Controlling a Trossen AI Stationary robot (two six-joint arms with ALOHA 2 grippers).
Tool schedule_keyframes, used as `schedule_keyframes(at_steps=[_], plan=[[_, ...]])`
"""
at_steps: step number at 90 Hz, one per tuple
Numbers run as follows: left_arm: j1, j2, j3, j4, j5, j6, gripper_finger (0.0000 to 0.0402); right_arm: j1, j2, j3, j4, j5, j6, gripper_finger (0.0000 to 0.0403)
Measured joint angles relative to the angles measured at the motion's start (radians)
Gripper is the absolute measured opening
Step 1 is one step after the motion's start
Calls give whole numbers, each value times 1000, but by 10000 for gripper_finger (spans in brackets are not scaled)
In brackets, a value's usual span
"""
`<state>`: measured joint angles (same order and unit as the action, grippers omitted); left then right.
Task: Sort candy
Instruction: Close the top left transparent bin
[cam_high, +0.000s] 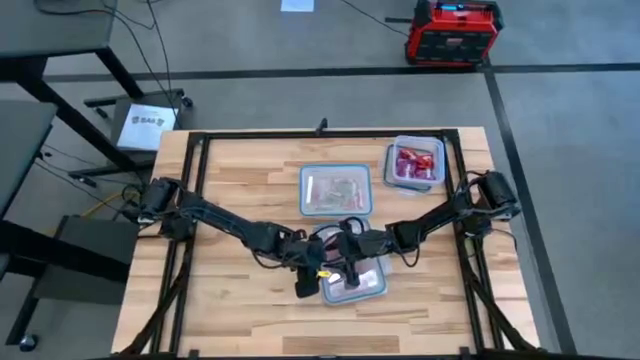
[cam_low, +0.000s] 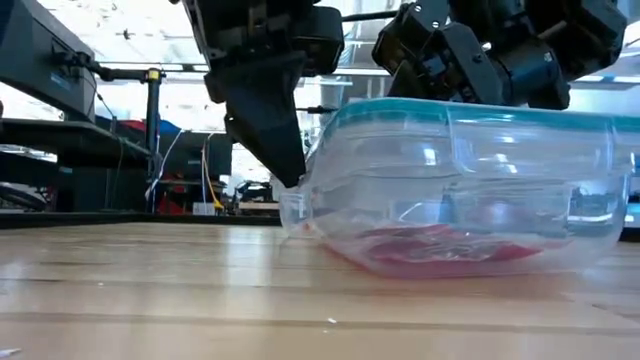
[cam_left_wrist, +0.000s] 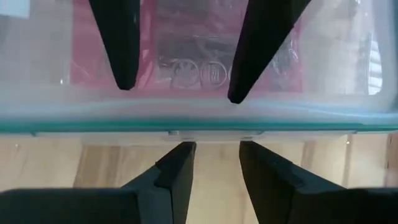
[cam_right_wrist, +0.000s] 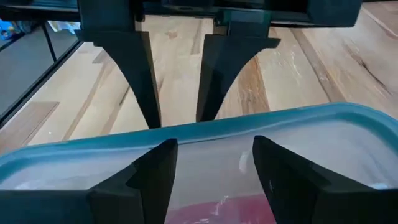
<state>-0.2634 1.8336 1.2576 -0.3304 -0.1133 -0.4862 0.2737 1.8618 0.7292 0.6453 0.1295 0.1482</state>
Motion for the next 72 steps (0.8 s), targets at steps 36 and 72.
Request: schedule_keyframes(at_steps=[36,72], plan=[[0,63,57,-25,-47,35,118,10,4,0,27,9,-18,202],[-71,6,277,-311,-362,41,118,2,-451,1,-493,20,-84,202]])
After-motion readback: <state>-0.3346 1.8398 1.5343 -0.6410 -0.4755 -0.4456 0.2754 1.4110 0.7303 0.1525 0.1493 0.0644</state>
